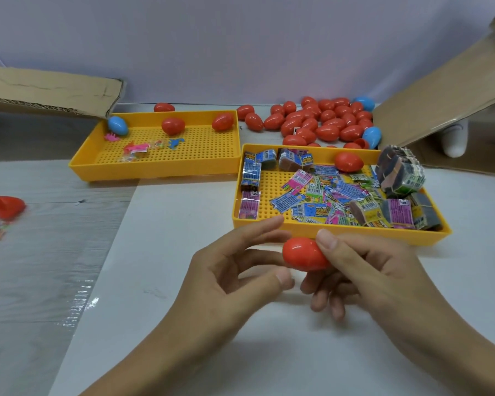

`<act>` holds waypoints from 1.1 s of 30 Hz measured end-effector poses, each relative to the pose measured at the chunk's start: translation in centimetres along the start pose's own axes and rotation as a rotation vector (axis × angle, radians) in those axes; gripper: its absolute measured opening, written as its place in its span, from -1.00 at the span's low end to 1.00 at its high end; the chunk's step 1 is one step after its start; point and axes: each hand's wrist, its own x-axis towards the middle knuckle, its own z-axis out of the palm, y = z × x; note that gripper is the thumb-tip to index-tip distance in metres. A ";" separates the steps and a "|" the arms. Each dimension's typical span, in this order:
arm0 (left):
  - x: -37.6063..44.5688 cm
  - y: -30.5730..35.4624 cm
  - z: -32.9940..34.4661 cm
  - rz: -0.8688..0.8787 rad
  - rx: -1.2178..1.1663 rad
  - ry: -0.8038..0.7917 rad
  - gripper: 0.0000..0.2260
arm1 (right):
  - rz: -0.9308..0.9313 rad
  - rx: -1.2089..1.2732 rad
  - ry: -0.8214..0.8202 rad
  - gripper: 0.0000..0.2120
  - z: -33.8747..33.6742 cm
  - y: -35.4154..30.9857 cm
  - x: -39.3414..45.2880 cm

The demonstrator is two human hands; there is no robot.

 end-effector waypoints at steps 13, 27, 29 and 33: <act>0.1 -0.3 -0.1 0.059 0.102 0.077 -0.65 | -0.332 -0.440 0.263 -0.65 -1.6 -0.1 0.4; 0.4 -0.5 0.0 0.040 0.030 0.100 -0.62 | -0.379 -1.204 0.209 -0.59 -3.5 1.6 2.2; 0.3 -0.5 0.0 0.038 0.029 0.096 -0.64 | -0.400 -1.122 0.230 -0.75 -3.6 1.4 2.4; 0.3 -0.5 -0.1 0.029 0.024 0.088 -0.66 | -0.377 -1.019 0.230 -0.85 -3.6 1.2 2.6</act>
